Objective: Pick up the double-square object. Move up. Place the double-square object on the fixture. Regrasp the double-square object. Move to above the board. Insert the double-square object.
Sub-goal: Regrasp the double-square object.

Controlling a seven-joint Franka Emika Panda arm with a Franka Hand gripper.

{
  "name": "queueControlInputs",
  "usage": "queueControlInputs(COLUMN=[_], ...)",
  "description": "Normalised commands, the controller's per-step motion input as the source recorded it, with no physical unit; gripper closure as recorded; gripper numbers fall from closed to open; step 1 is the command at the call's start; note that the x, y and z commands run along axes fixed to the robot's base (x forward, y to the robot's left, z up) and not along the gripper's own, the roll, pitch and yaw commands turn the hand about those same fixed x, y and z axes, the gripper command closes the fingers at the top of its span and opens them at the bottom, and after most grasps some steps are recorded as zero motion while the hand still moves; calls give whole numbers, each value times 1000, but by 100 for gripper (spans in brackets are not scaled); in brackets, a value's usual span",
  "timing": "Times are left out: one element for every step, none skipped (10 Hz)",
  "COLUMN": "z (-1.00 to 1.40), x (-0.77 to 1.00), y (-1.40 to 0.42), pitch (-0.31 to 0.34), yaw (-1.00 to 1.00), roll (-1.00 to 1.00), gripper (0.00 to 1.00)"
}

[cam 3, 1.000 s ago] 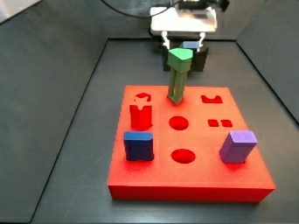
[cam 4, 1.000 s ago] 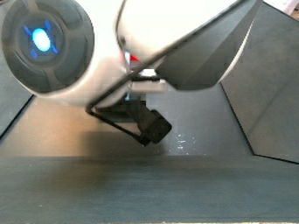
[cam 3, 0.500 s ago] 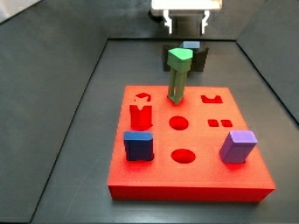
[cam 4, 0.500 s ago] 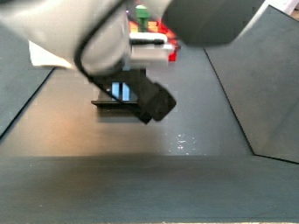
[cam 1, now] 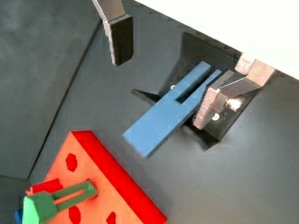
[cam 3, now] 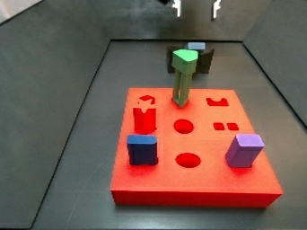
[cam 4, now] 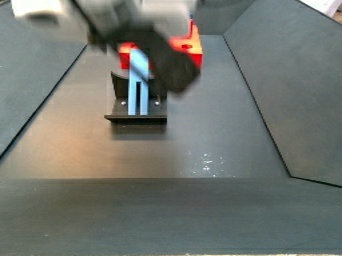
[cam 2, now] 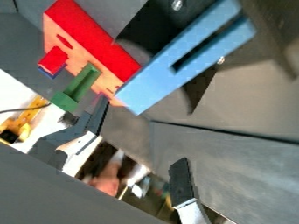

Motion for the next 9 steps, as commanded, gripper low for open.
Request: queueControlInputs(z=[861,817,762,683,486,264,85,60,46], x=[-46,-57,-59,-66,-67,-55,-34,-30,-37], y=[-1000,-1000,-1000,-1000,-916,-723,-459,-322,-29], pitch=[54,50,46,44,40,36,31,30,23], yaw=[14,14,13,13,13,13,13,13,14], roll=[1000,1000,1000,1000,1000,1000,1000,1000,1000], gripper=[0,0,0,0,0,0,0,0,0])
